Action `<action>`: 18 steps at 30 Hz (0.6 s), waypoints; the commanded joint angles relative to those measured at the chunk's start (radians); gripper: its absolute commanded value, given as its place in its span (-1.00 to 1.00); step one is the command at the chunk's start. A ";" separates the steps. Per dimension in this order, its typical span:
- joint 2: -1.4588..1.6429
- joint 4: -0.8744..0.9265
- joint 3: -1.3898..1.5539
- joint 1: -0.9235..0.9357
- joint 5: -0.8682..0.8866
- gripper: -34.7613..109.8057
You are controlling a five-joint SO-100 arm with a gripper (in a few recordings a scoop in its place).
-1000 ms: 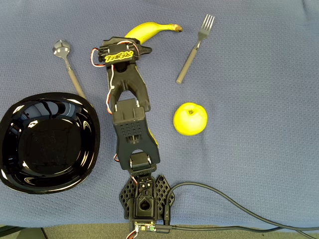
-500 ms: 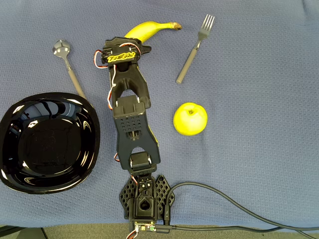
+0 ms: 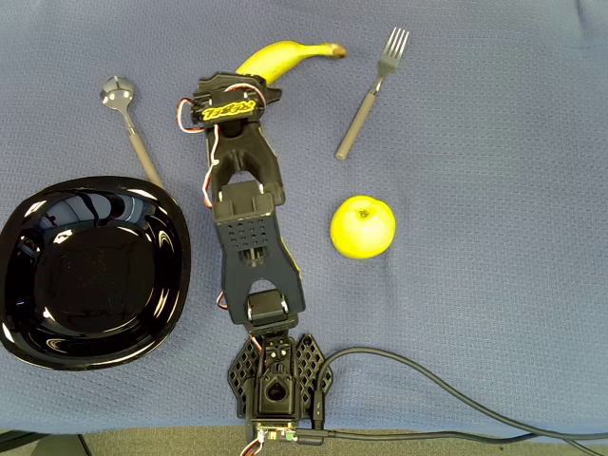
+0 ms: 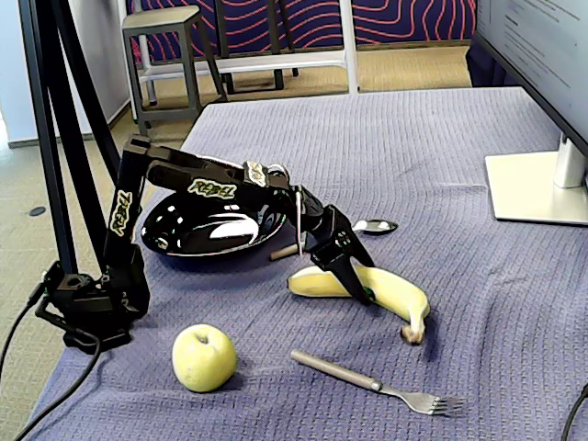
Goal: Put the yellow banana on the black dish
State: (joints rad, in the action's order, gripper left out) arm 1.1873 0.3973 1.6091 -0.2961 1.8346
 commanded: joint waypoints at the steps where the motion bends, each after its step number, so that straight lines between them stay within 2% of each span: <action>1: 0.040 -0.026 -0.003 -0.035 -0.023 -0.04; 12: 0.060 -0.028 0.037 -0.008 -0.037 -0.09; 18: 0.071 -0.028 0.046 0.008 -0.025 -0.24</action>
State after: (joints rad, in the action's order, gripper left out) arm 1.1873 0.3896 1.6582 -0.3068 1.8086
